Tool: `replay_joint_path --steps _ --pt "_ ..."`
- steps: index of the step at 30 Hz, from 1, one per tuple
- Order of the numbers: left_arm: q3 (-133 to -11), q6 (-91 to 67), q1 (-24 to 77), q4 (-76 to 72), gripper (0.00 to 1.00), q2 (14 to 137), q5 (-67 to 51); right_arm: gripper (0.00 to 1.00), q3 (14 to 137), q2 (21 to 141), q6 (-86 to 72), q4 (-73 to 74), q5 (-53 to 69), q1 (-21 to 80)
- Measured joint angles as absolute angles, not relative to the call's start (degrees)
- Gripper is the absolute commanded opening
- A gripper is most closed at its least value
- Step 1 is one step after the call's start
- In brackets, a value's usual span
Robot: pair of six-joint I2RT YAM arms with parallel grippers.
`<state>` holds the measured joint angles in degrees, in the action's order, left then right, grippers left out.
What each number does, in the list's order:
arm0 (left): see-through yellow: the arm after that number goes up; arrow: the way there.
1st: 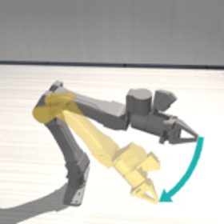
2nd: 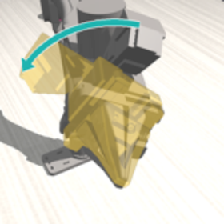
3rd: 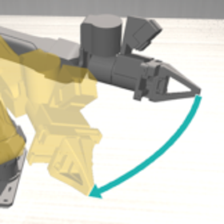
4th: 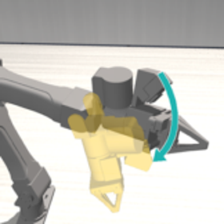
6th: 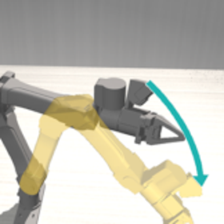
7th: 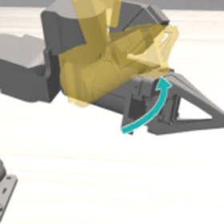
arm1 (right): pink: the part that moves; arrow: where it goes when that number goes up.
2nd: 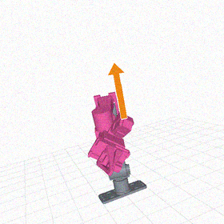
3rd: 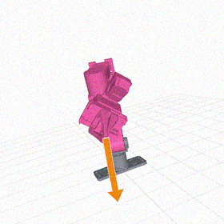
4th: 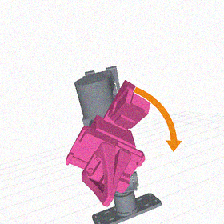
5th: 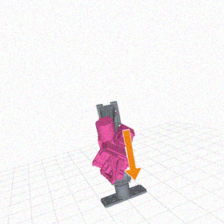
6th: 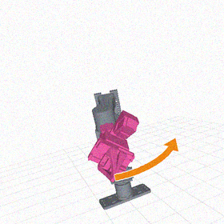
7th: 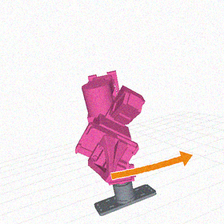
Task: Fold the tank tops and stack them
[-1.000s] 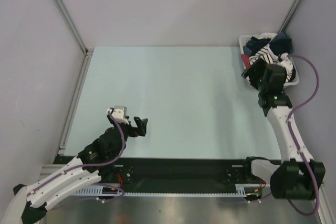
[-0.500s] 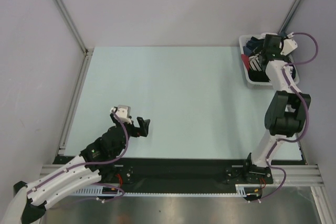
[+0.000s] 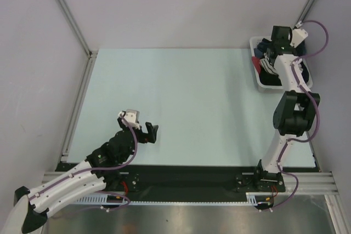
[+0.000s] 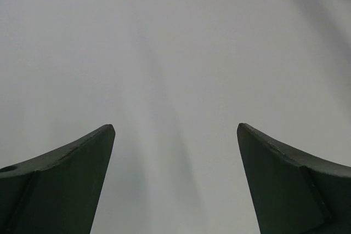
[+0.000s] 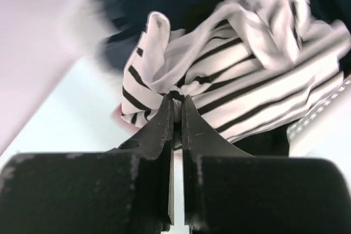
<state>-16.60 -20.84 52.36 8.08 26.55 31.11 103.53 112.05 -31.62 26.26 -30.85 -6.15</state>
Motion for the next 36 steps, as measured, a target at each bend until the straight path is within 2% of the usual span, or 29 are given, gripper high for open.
replay_joint_path --steps 6,10,11,12,13,14,15,16,19,20,21,22,23,25,28,31,34,36 --pt "-16.6 -20.7 52.4 8.0 1.0 26.7 31.0 0.0 99.9 91.6 -24.7 21.6 -26.4 7.6" --pt "-16.6 -20.5 52.4 8.0 1.0 25.9 30.9 0.0 99.0 78.9 -22.4 18.2 -11.8 13.0" --pt "-16.6 -20.5 52.4 8.0 1.0 25.6 30.9 0.03 98.6 76.8 -22.2 17.2 -7.5 13.0" --pt "-16.6 -20.5 52.4 8.1 1.0 25.2 31.0 0.11 97.7 75.0 -22.1 16.1 -4.0 13.0" --pt "-16.6 -20.5 52.4 8.1 1.0 24.8 31.1 0.26 96.6 74.0 -22.2 15.2 -1.7 13.1" --pt "-16.6 -20.5 52.4 8.1 1.0 24.2 31.1 0.46 94.2 72.6 -22.5 13.8 0.8 13.1" --pt "-16.6 -20.5 52.4 8.1 1.0 23.7 31.2 0.86 91.4 71.1 -22.6 12.6 2.6 13.2" --pt "-16.6 -20.5 52.4 8.1 1.0 23.4 31.4 0.99 88.5 70.0 -22.6 11.7 4.4 13.1" --pt "-16.6 -20.5 52.4 8.3 1.0 22.7 31.4 1.0 79.5 69.1 -22.2 10.4 8.2 13.0" --pt "-16.6 -20.5 52.4 8.3 1.0 22.6 31.4 0.89 77.6 69.6 -22.2 10.8 8.3 13.0" --pt "-16.6 -20.5 52.4 8.3 1.0 22.5 31.4 0.84 74.9 70.8 -22.2 10.9 8.6 12.9" --pt "-16.6 -20.5 52.4 8.4 1.0 22.5 31.4 0.76 72.3 72.0 -22.3 11.8 9.0 12.8" --pt "-16.6 -20.5 52.4 8.3 1.0 22.5 31.4 0.64 69.6 73.3 -22.4 12.5 9.9 12.3" --pt "-16.6 -20.5 52.4 8.4 1.0 22.5 31.5 0.53 64.5 75.2 -22.5 13.5 11.6 11.5" --pt "-16.6 -20.5 52.4 8.3 1.0 23.3 31.6 0.51 58.2 76.0 -22.7 15.3 13.2 11.6" --pt "-16.6 -20.5 52.4 8.3 1.0 24.6 31.6 0.51 55.8 76.4 -21.7 15.8 13.8 15.9" --pt "-16.6 -20.5 52.4 8.3 1.0 25.6 31.6 0.53 55.7 78.4 -20.0 15.0 13.8 23.1" --pt "-16.6 -20.5 52.4 8.3 1.0 26.0 31.6 0.6 55.9 80.5 -19.2 14.8 13.1 27.6"
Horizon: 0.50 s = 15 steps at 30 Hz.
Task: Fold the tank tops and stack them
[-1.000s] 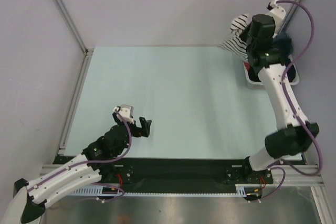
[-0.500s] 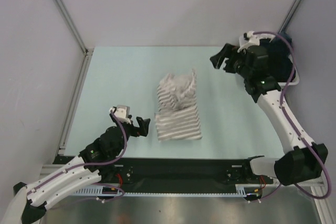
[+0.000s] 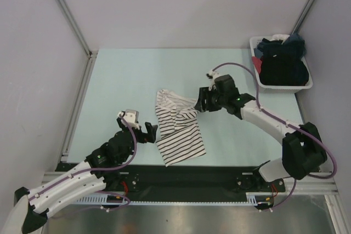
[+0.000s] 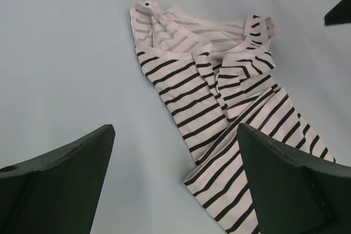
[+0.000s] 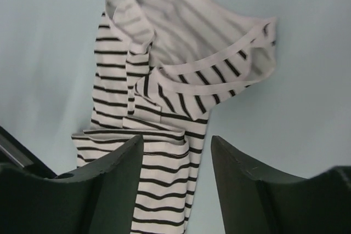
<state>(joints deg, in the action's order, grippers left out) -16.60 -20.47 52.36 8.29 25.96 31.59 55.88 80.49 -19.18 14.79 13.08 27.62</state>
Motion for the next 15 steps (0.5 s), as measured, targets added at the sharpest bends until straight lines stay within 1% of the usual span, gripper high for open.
replay_joint_path --steps 2,3,6,10,13,15 --pt "-16.6 -20.5 52.4 8.3 1.0 26.0 31.6 0.65 56.4 83.1 -18.7 14.8 11.9 31.2" --pt "-16.6 -20.5 52.4 8.3 1.0 26.0 31.7 0.65 57.2 84.8 -18.5 14.9 11.1 32.7" --pt "-16.6 -20.5 52.4 8.3 1.0 26.0 31.8 0.65 60.2 90.4 -18.7 15.6 8.0 34.7" --pt "-16.6 -20.5 52.4 8.3 1.0 26.0 31.8 0.65 64.3 96.7 -20.3 16.2 2.0 34.9" --pt "-16.6 -20.5 52.4 8.3 1.0 26.0 31.7 0.65 66.2 100.2 -21.8 16.1 -4.4 34.9" --pt "-16.6 -20.5 52.4 8.3 1.0 26.0 31.7 0.63 66.5 101.6 -22.4 15.9 -7.8 34.9"
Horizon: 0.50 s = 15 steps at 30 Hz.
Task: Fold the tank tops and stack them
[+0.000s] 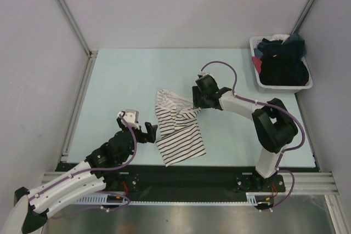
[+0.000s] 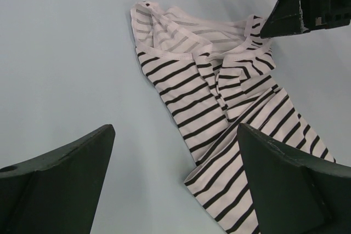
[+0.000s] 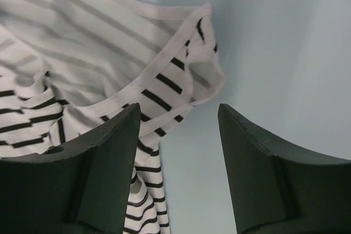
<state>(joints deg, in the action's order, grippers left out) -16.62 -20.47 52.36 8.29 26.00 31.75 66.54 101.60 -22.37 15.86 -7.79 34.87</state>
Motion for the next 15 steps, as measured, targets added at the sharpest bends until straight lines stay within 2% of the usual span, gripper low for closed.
replay_joint_path --steps 4,7,8,9,15 --pt "-16.6 -20.5 52.4 8.3 1.0 26.0 31.7 0.59 69.0 104.9 -22.6 16.2 -11.8 34.6" --pt "-16.6 -20.5 52.4 8.3 1.0 26.2 31.7 0.29 73.6 109.0 -22.4 16.0 -13.1 34.3" --pt "-16.6 -20.5 52.4 8.3 1.0 26.3 31.7 0.05 75.0 110.3 -22.4 16.1 -13.3 34.1" --pt "-16.6 -20.5 52.4 8.3 1.0 26.4 31.7 0.0 76.4 111.3 -22.1 16.2 -13.5 34.0" --pt "-16.9 -20.5 52.4 8.3 1.0 26.6 31.7 0.0 84.3 112.0 -19.8 17.6 -10.5 35.4"
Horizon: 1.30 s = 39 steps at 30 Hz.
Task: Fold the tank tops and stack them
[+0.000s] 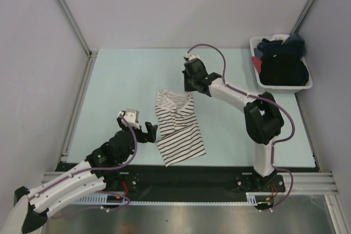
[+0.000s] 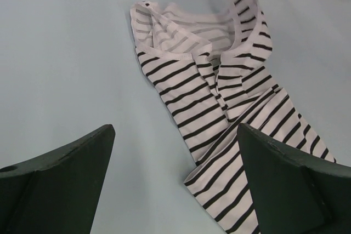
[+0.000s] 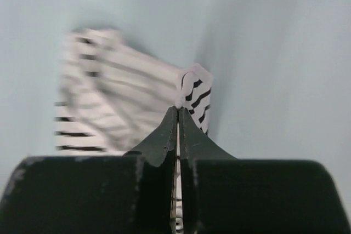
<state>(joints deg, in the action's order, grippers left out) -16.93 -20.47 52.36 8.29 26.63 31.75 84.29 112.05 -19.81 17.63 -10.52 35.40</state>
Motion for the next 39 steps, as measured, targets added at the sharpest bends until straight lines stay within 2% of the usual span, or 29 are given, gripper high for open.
replay_joint_path --steps 5,8,11,14,15,16,17,18,20,23,25,30,34,37,39 --pt "-17.0 -20.5 52.4 8.3 0.99 26.6 31.8 0.0 101.0 106.3 -15.7 18.3 -1.5 41.9" --pt "-17.0 -20.5 52.4 9.0 0.99 25.9 32.6 0.0 103.3 98.0 -16.2 15.9 1.2 44.4" --pt "-17.0 -20.6 52.4 9.9 0.99 24.1 33.1 0.0 103.7 89.5 -20.2 13.8 5.0 37.5" --pt "-17.0 -20.8 52.4 10.0 0.99 21.8 33.4 0.0 109.4 90.7 -23.1 15.6 5.9 24.2" --pt "-17.0 -20.8 52.4 10.0 0.99 21.4 33.4 0.09 111.7 93.3 -23.6 16.7 4.9 21.3" --pt "-17.0 -20.9 52.4 10.1 0.99 21.0 33.5 0.23 112.7 95.4 -23.9 17.6 4.3 20.1" --pt "-17.0 -20.9 52.4 10.0 0.99 20.9 33.5 0.53 112.5 97.6 -24.4 18.5 3.6 19.3" --pt "-17.0 -20.9 52.4 10.0 0.99 20.8 33.5 0.65 110.5 99.7 -25.1 19.2 3.2 19.2" --pt "-17.0 -20.9 52.4 10.2 0.99 20.9 33.5 0.76 104.1 103.0 -25.3 20.5 2.8 19.6" --pt "-17.0 -20.9 52.4 10.4 1.0 21.4 33.5 0.76 91.0 105.0 -25.5 24.1 2.2 20.1" --pt "-17.0 -20.9 52.4 10.4 1.0 22.2 33.5 0.75 86.9 105.0 -25.4 26.5 1.9 20.4" --pt "-17.1 -20.9 52.4 10.4 1.0 24.7 33.5 0.76 81.1 99.0 -24.5 23.3 1.4 21.0" --pt "-17.4 -20.9 52.4 10.4 1.0 27.7 33.6 0.7 76.8 92.3 -23.2 20.0 1.8 21.7" --pt "-18.2 -21.4 52.3 10.4 1.0 30.3 35.0 0.68 77.7 93.1 -22.0 18.7 1.8 22.7" --pt "-19.1 -22.2 52.3 10.5 1.0 32.2 36.0 0.71 79.9 96.6 -21.1 19.1 0.6 23.6"
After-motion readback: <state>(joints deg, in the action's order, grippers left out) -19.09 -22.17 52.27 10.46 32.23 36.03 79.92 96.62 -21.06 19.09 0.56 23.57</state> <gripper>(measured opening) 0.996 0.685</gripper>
